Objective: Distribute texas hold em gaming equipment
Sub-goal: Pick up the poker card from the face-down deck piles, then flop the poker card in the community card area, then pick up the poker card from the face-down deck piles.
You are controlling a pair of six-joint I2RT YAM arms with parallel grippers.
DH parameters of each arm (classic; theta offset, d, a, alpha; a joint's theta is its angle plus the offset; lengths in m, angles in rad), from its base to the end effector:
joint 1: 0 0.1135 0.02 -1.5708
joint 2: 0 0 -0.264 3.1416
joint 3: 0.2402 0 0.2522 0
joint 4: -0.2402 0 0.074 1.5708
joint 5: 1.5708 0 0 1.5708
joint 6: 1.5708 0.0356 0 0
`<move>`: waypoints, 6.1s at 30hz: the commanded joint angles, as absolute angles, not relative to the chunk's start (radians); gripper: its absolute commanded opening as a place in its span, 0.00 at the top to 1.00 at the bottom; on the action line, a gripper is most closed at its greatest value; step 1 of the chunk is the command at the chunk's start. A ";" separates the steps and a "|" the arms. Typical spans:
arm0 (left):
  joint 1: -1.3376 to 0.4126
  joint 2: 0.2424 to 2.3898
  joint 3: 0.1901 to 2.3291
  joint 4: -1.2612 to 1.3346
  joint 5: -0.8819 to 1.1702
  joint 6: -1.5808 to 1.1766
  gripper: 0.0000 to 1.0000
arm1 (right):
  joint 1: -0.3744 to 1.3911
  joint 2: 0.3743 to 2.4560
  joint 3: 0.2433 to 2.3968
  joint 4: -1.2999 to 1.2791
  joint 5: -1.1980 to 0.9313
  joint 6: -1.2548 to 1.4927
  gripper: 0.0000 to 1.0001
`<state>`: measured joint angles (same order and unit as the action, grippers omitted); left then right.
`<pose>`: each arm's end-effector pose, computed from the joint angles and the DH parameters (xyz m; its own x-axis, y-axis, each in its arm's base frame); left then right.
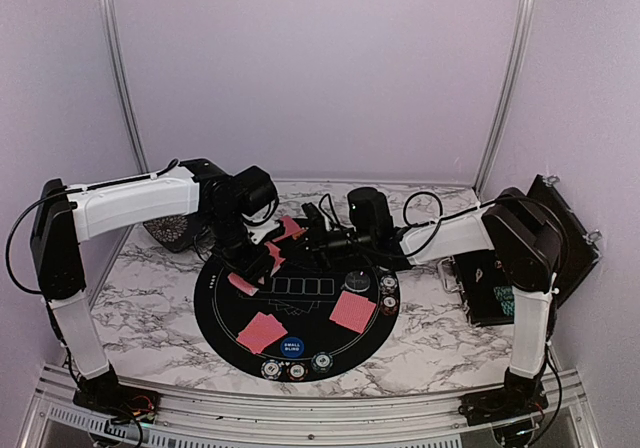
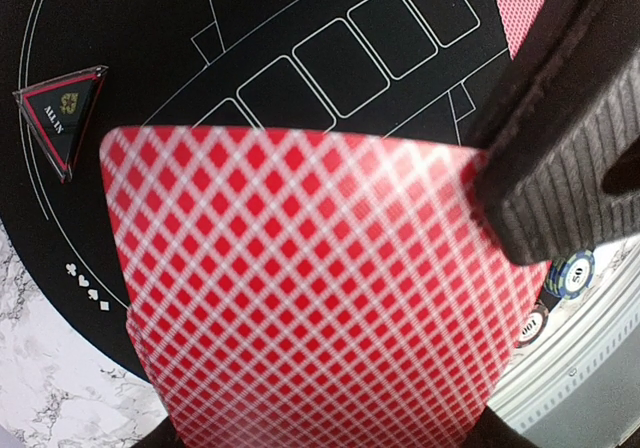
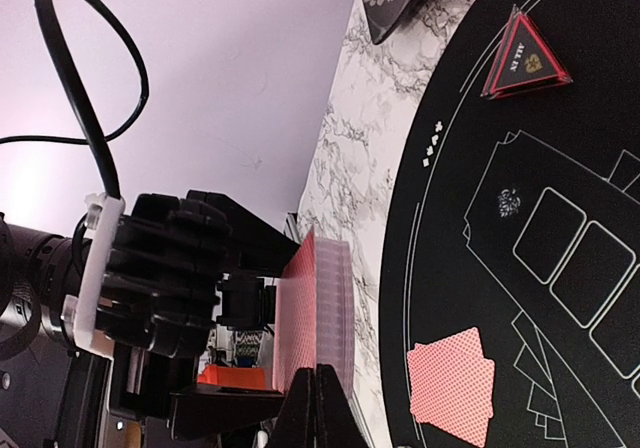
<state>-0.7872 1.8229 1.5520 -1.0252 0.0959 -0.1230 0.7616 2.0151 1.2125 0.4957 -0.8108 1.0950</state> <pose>0.2571 -0.2628 0.2561 -0.7630 0.5927 -0.2579 0.6347 0.7627 -0.1248 0.3012 0.3228 0.1876 -0.9673 -0.0761 -0.2420 -0.2525 0.1953 0.9477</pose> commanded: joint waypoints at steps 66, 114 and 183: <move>-0.726 1.750 1.462 -1.019 0.082 -0.135 0.43 | 0.842 1.718 0.993 0.214 0.156 -0.414 1.00; -0.723 1.758 1.459 -1.015 0.086 -0.132 0.43 | 0.912 1.705 0.869 0.185 -0.028 -0.273 0.79; -0.819 1.836 1.624 -1.050 0.092 -0.101 0.43 | 0.793 2.142 1.302 0.725 -0.951 1.275 0.47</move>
